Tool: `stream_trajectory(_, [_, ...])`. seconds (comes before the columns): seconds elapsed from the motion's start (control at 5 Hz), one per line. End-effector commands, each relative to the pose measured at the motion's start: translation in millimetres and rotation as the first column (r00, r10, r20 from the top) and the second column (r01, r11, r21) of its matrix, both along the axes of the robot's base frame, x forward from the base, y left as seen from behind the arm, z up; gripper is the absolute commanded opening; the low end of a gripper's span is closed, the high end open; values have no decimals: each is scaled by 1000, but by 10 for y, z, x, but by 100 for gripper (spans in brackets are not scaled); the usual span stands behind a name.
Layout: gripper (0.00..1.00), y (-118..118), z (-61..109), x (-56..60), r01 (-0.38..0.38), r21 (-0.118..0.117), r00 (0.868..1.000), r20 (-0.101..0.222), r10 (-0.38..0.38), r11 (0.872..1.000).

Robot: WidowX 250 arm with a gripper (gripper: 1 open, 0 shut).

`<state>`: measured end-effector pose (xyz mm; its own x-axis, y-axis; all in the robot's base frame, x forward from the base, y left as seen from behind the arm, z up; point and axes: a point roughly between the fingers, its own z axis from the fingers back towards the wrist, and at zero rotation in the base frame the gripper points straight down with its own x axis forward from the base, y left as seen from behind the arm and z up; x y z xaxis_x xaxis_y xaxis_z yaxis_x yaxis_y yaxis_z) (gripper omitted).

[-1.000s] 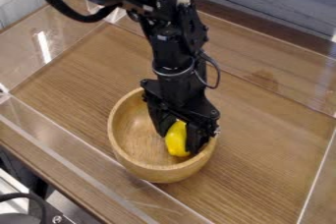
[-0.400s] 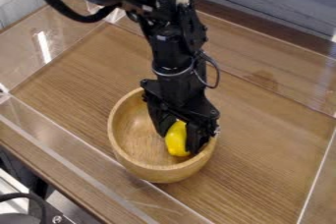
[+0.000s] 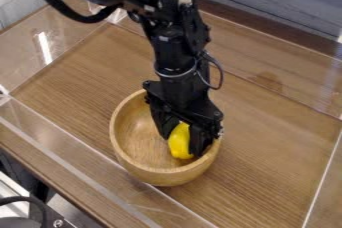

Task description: Remove the lemon from inside the brown bowl and put it on the table

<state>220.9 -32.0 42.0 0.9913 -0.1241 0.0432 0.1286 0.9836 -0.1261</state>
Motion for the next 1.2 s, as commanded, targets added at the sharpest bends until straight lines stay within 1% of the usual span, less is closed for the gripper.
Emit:
stream_trajectory(0.0, [0,17,-25,-9,6,2,1000,-5,-6,1000])
stream_trajectory(0.8, [0,23,-52,-18,10,-1,1000,-10,-10,1000])
stream_trajectory(1.0, [0,24,-23,-17,9,-1,1000,-12,-9,1000])
